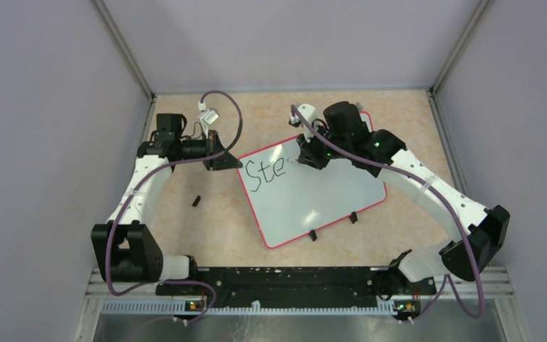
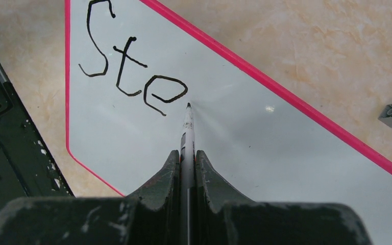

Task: Write a sentence on the whiteboard

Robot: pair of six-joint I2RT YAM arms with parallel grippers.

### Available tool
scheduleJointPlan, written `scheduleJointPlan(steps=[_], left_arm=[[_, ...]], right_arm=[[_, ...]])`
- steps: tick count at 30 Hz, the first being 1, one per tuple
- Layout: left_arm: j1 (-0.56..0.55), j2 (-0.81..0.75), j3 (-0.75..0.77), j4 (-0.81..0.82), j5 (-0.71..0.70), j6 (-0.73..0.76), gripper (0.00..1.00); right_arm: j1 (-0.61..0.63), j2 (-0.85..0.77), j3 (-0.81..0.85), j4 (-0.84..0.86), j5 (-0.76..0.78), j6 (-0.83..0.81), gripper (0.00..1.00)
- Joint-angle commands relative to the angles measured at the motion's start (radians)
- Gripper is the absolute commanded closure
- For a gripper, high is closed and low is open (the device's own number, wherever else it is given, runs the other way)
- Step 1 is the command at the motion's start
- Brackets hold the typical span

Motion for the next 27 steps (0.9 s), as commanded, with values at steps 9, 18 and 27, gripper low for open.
scheduleJointPlan(steps=[9,18,27], left_arm=[[-0.003,-0.017,-0.01,0.019,0.006,0.028,1.0],[-0.003,-0.011,-0.007,0.019,0.008,0.027,1.0],[-0.003,-0.007,0.002,0.009,0.004,0.034,1.0]], right_arm=[[-0.009,0.033,0.047,0.031,0.035,-0.022,1.0],[-0.043,0.033,0.09,0.027,0.05,-0.025,1.0],[-0.045,0.045,0.09,0.025,0.027,-0.022,1.0]])
